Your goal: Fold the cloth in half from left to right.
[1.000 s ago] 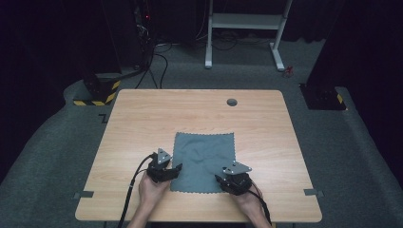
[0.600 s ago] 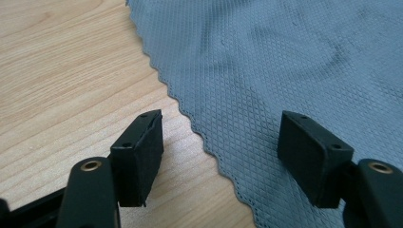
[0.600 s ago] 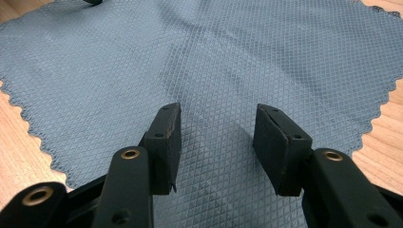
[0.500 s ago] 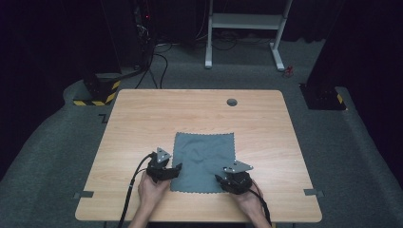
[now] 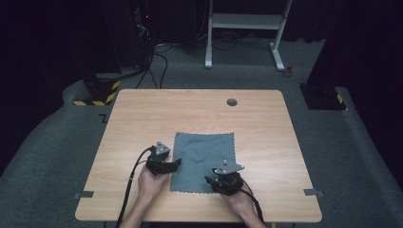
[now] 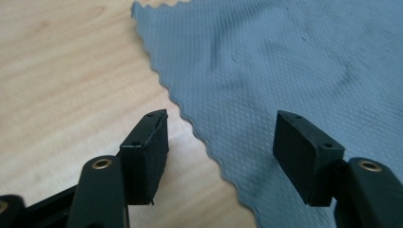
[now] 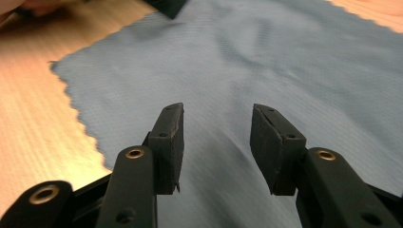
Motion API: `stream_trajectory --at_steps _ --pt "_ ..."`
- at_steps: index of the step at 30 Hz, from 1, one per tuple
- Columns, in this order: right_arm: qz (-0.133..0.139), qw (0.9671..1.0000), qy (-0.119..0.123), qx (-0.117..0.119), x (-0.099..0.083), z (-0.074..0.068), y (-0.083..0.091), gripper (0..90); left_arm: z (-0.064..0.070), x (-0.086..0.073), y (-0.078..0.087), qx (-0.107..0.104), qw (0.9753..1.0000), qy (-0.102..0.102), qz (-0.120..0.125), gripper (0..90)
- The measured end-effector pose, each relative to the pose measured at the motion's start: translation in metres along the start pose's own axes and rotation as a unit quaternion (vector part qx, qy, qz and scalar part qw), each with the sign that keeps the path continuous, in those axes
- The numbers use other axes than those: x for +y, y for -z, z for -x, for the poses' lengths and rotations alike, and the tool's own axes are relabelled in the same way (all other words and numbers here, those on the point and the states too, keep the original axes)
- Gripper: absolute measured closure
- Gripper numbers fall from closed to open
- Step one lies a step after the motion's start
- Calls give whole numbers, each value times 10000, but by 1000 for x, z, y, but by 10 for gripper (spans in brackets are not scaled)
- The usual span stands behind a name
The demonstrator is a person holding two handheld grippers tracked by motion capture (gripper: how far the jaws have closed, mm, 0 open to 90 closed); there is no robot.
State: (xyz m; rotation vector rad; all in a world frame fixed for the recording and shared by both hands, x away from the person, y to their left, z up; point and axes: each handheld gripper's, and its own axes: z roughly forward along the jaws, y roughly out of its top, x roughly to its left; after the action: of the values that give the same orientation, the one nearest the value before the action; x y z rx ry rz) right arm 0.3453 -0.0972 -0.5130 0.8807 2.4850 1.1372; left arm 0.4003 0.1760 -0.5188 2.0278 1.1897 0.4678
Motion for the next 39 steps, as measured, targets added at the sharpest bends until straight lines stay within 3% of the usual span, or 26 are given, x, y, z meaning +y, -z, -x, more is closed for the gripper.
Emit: stream_trajectory --at_steps 4,8,12,13,14,15,16,21,29,32,36,39 --pt "-4 9998 151 134 7 -9 -6 573 -11 9 -6 10 9999 100 -58 366" --pt "26 9988 373 327 18 -22 -16 588 -24 25 -14 9 9994 211 -288 361" --pt "-4 9978 498 438 24 -30 -23 593 -30 35 -16 -6 9993 316 -187 381" --pt "8 9971 564 506 27 -35 -27 594 -33 37 -17 -62 9989 461 -10 391" --pt "6 9968 588 534 28 -38 -29 595 -36 37 -19 -76 9986 532 -2 393" --pt "6 9968 588 534 28 -38 -29 595 -36 37 -19 -76 9986 532 -2 393" --pt "18 9962 646 590 31 -42 -32 597 -39 40 -25 -75 9984 522 -194 386" --pt "-20 9942 797 728 34 -53 -38 622 -39 50 -37 -2 9985 429 -336 402" --pt "-22 9903 969 996 39 -68 -49 664 -42 62 -47 57 9983 483 -309 423" --pt "-53 9888 1032 1074 41 -79 -55 656 -45 64 -55 109 9979 475 -417 425" --pt "-117 9883 1093 1057 42 -84 -59 650 -47 65 -59 102 9976 522 -447 441" --pt "-185 9877 1186 1006 43 -88 -63 634 -50 66 -62 129 9970 689 -327 463"
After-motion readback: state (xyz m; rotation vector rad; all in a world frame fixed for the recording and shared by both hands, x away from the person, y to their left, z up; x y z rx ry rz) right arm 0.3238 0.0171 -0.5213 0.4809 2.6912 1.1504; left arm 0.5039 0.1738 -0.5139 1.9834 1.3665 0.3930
